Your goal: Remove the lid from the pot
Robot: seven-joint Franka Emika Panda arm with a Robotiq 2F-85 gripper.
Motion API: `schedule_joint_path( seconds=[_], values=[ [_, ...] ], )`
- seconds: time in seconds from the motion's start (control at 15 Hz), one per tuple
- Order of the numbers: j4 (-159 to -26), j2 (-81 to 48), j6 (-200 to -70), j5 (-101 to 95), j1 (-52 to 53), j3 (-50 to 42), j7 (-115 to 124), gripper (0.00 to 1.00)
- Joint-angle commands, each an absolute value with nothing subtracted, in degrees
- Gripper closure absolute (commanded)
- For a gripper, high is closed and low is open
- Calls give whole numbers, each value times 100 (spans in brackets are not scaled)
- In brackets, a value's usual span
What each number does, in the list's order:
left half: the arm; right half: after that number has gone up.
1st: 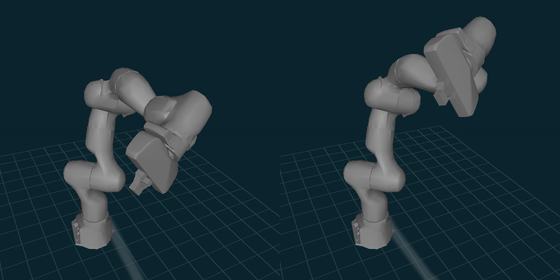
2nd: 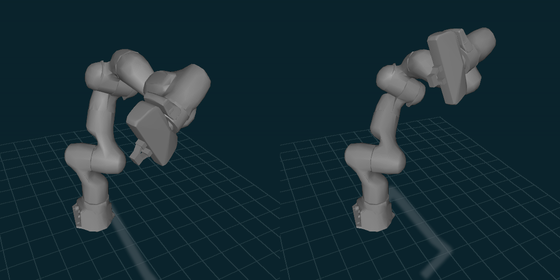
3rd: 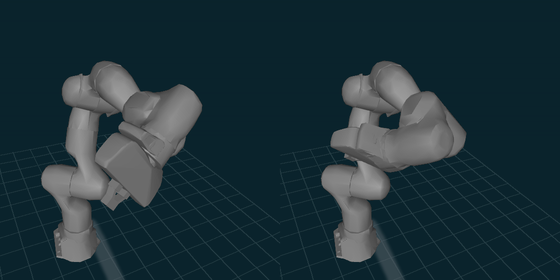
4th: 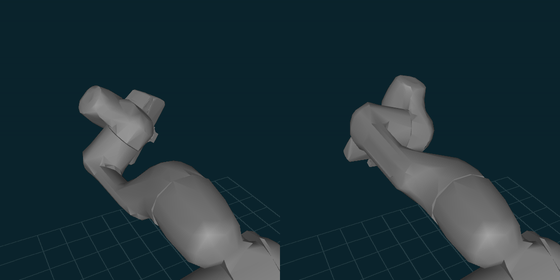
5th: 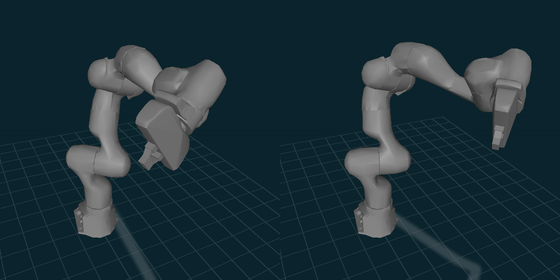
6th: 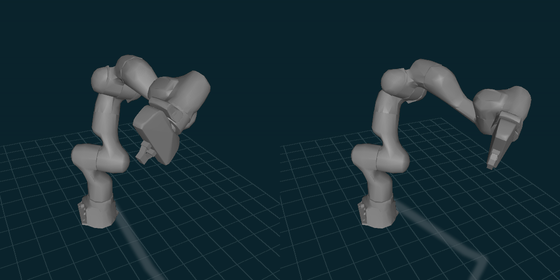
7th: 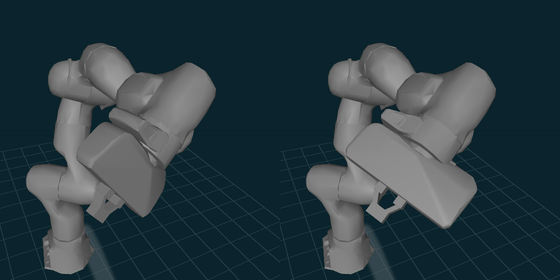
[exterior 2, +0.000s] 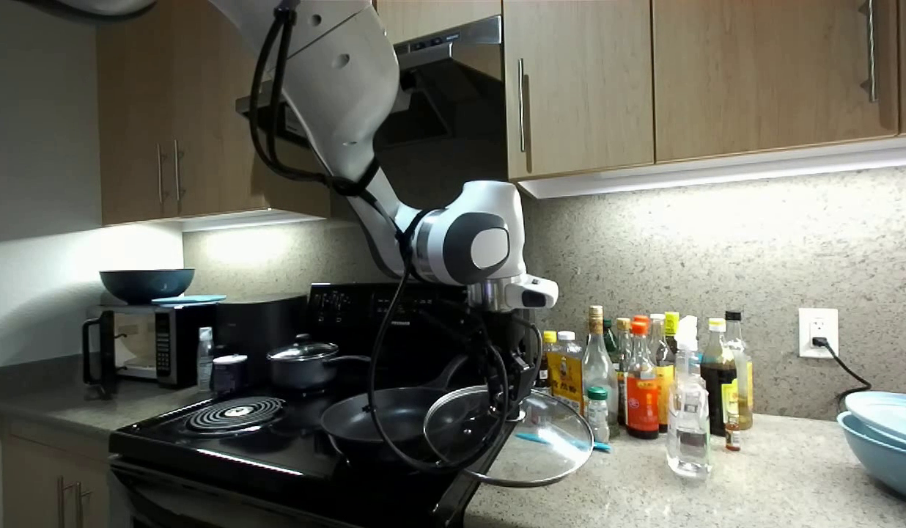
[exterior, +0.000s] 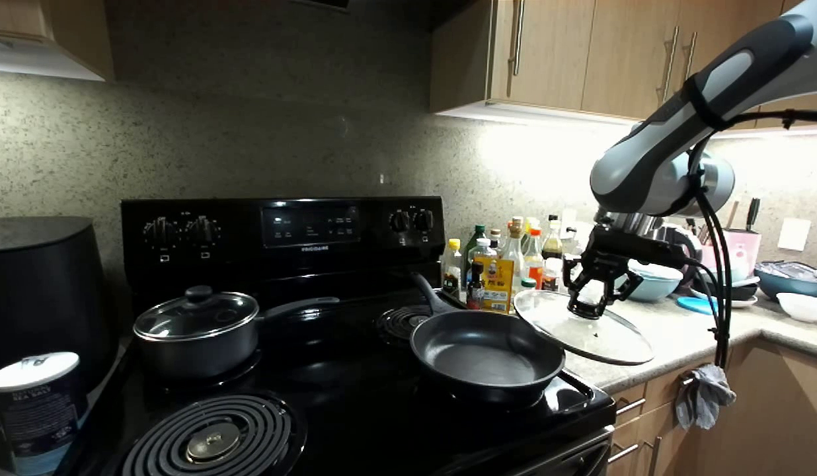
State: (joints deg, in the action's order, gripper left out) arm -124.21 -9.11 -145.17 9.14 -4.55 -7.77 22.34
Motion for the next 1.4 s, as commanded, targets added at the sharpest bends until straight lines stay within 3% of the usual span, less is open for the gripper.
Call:
schedule_joint_path(
  seconds=[0.0, 0.67, 0.73, 0.87, 0.93, 1.33],
  values=[
    [-12257, -1043, -14419, 982, -539, -831, 2350, 74],
    [-11926, -1522, -14221, 1390, -1009, -1222, 2427, 74],
    [-11895, -1577, -14192, 1403, -1033, -1230, 2425, 49],
    [-11896, -1649, -14195, 1401, -1024, -1231, 2426, 49],
    [-11896, -1662, -14195, 1401, -1014, -1226, 2426, 74],
    [-11788, -1845, -14574, 1100, -804, -1244, 2489, 74]
  ],
)
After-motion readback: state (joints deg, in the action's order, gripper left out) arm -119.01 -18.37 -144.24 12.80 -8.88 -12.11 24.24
